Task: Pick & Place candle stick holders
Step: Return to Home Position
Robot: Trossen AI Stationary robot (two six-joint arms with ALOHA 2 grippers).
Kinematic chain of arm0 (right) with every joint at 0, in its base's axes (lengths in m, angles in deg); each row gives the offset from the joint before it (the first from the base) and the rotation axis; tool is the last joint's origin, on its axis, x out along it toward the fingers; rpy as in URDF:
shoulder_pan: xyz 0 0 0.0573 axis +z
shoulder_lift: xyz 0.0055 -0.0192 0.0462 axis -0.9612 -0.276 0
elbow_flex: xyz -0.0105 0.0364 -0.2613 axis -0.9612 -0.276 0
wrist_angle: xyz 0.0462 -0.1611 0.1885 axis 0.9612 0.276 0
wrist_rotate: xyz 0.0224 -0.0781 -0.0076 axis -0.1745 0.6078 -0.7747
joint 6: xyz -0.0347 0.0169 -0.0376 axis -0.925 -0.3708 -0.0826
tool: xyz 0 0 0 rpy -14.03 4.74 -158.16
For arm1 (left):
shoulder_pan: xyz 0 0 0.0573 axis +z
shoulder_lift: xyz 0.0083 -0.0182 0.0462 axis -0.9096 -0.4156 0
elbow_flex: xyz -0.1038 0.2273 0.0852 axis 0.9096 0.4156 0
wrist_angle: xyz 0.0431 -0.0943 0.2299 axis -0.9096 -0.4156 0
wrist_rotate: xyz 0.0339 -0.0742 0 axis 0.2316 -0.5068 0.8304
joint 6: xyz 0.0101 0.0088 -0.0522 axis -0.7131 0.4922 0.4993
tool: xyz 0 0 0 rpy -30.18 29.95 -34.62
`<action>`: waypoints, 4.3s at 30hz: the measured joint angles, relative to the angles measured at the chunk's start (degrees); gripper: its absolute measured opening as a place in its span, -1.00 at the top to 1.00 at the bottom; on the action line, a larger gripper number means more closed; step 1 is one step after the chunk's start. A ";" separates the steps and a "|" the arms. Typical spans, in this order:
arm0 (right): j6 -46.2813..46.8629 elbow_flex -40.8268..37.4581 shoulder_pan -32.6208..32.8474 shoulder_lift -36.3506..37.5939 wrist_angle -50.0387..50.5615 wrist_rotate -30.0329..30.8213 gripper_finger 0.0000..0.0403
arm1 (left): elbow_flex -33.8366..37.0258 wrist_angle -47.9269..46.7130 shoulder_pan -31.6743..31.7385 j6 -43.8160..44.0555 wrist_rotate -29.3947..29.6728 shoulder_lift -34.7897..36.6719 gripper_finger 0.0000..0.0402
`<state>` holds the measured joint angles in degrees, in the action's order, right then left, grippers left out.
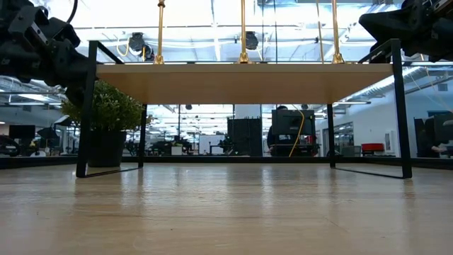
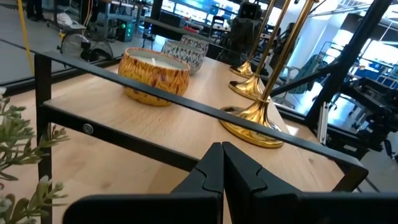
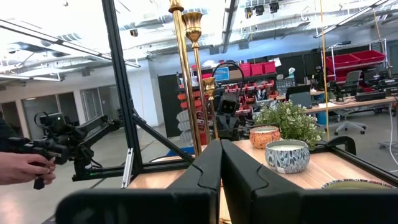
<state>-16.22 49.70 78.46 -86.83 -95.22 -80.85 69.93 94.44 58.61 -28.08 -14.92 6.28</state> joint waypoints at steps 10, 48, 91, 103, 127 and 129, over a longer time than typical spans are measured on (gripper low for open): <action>0.00 0.00 0.00 -0.01 0.00 0.00 0.98 | -0.07 -2.21 -0.02 3.16 -0.94 -0.11 1.00; 0.00 -0.01 0.00 -0.01 0.00 0.00 0.98 | -0.07 -2.42 0.00 4.31 -2.45 -0.11 0.85; 0.00 0.01 0.01 0.00 0.00 0.00 0.98 | -0.07 -2.42 0.00 4.27 -2.43 -0.11 0.85; 0.00 -0.01 0.00 0.00 0.00 0.00 0.98 | -0.07 -2.40 0.00 4.27 -2.43 -0.11 0.85; 0.00 0.01 -0.01 0.00 0.00 0.00 0.98 | -0.07 -2.42 -0.01 4.27 -2.41 -0.12 0.85; 0.00 0.01 -0.01 -0.02 0.00 0.00 0.98 | -0.07 -2.42 -0.02 4.29 -2.41 -0.12 0.85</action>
<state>-16.22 49.71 78.45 -86.85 -95.22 -80.85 69.86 92.02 58.60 -23.79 -17.33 6.15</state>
